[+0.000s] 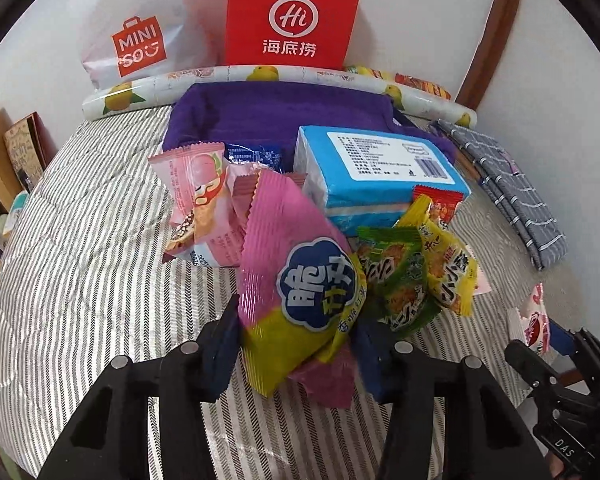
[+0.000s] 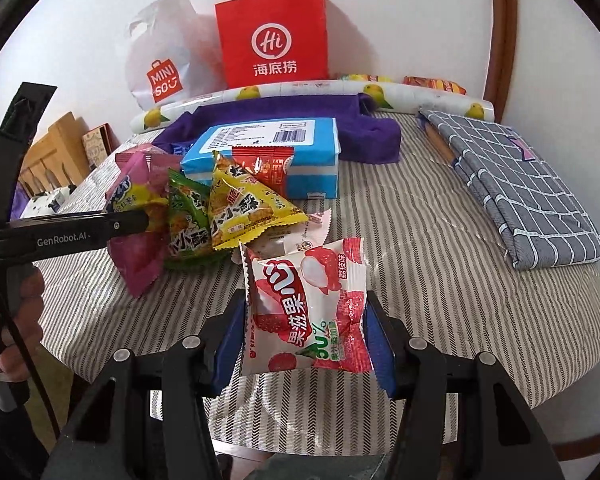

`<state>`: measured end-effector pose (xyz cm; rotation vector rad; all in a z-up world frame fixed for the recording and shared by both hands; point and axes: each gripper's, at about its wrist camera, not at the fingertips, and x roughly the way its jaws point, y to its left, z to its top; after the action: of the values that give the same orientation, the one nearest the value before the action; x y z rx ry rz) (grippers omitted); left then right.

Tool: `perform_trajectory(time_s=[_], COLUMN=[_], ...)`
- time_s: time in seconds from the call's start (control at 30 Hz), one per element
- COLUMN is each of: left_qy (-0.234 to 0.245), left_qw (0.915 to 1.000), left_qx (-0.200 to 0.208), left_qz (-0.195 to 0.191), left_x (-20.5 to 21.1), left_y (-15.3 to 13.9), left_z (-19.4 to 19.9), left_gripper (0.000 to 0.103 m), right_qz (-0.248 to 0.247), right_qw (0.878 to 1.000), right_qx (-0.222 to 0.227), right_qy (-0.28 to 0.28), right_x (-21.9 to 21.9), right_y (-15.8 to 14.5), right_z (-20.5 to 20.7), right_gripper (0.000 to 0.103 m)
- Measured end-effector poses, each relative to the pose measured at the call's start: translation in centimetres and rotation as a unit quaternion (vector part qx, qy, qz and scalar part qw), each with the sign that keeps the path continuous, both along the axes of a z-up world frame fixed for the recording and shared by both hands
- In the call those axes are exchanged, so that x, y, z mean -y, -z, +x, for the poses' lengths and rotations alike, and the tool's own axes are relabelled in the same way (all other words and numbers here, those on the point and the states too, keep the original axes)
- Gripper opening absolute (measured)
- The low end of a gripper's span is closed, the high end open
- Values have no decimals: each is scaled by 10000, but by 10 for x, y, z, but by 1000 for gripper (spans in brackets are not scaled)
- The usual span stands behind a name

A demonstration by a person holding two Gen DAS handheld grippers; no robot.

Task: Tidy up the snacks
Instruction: 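Grasp the pink-and-yellow chip bag with the left tool while the right tool lifts its bag, then carry both held bags up toward the purple towel with both tools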

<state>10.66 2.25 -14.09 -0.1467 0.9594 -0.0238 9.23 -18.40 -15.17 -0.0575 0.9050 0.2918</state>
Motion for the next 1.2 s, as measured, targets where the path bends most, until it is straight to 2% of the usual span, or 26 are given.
perform_trajectory(time_s=[0.33,0.67,1.2], left_qy=[-46,-108,70], left_qw=[9995,9982,9966], left_qx=[310,590,812], left_qz=[98,37,110], left_x=[0,-4,8], left_y=[-28,-62,-105], left_z=[-26,-50,-44], left_gripper=[47,47,47], right_qz=[12,88,210], right_qw=[9998,9989,9975], right_qx=[154,414,655], right_qy=[123,218,155], right_x=[5,8,-3], right_y=[-16,-43,-82], right_z=[-11,-24,-16], right_gripper=[55,55,55])
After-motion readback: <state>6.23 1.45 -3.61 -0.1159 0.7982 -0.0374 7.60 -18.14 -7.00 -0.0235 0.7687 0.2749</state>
